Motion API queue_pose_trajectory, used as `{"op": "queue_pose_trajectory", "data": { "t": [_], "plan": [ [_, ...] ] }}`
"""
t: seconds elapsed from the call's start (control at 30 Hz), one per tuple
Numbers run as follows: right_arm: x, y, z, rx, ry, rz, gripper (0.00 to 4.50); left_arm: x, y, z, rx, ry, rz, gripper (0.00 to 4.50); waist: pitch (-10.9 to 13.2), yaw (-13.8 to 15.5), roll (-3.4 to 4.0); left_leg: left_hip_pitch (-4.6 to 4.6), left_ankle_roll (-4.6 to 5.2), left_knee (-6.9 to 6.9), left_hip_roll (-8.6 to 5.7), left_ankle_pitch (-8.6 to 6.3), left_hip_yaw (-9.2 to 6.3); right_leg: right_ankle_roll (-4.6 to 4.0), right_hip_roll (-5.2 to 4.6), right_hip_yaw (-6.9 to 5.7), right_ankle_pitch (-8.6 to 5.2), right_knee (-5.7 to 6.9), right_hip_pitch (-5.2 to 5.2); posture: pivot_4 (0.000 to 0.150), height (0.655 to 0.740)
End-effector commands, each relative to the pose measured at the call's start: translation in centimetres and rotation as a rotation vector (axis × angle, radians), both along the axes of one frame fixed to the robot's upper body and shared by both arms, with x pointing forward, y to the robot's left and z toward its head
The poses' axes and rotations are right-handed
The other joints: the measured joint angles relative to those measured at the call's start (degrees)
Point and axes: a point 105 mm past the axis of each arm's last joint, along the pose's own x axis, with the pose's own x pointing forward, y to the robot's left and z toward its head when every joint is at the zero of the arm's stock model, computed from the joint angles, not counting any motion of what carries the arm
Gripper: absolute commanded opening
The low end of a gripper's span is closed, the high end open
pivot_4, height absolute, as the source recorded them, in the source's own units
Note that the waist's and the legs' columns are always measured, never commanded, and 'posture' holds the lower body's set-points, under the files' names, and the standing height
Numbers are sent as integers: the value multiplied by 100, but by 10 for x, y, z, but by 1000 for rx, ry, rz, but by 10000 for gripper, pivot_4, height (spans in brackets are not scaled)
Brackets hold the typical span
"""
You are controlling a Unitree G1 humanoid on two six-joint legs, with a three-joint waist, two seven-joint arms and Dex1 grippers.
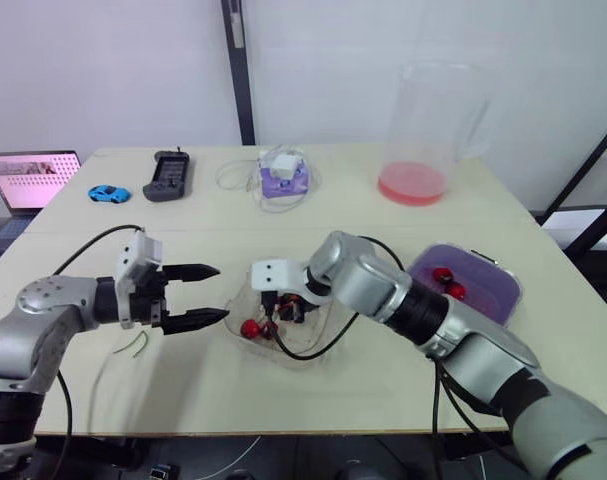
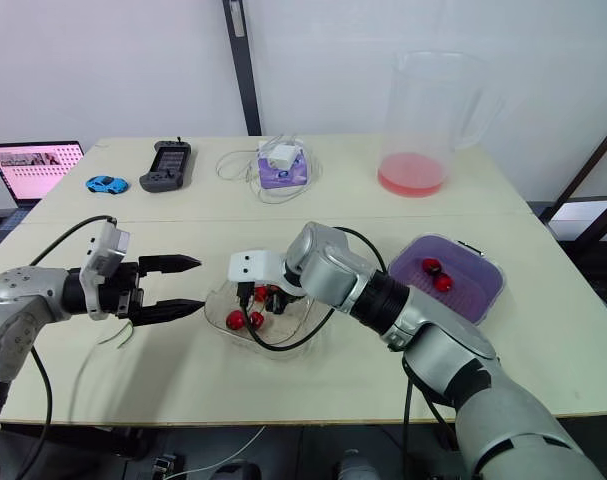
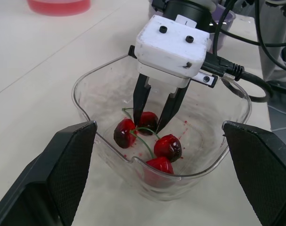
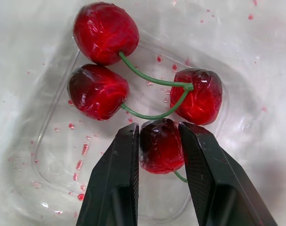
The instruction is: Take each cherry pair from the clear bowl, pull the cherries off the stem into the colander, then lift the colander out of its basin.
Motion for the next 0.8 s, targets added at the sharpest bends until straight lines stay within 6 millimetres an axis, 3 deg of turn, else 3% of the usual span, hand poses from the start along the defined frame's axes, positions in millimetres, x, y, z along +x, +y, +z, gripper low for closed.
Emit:
{"op": "queue_pose_trajectory", "data": {
  "t": [0.03,0.4,0.5,0.6,0.8],
  "plan": [
    [-6,7,21,32,-42,52,13551,-1,-1,9,-4,-39,-11,45000,0,2,0,0,0,0,0,0,0,0,0,0,0,0,0,1500,7332],
    [-6,1,30,20,-68,35,13551,-1,-3,7,-11,-40,-16,45000,0,0,0,0,0,0,0,0,0,0,0,0,0,0,0,1500,7332],
    [-1,-3,29,19,-68,-28,22712,-1,-4,7,-14,-40,-18,45000,0,-1,0,0,0,0,0,0,-1,0,1,0,0,0,0,1500,7332],
    [2,-6,28,30,-48,-99,36780,-1,-4,6,-15,-37,-20,45000,0,5,0,0,0,1,0,0,0,0,0,0,0,0,0,1500,7332],
    [-2,-7,16,35,28,-178,36780,0,-3,5,-12,-34,-24,45000,0,-1,0,0,0,0,0,0,0,0,0,0,0,0,0,1500,7332]
  ]
}}
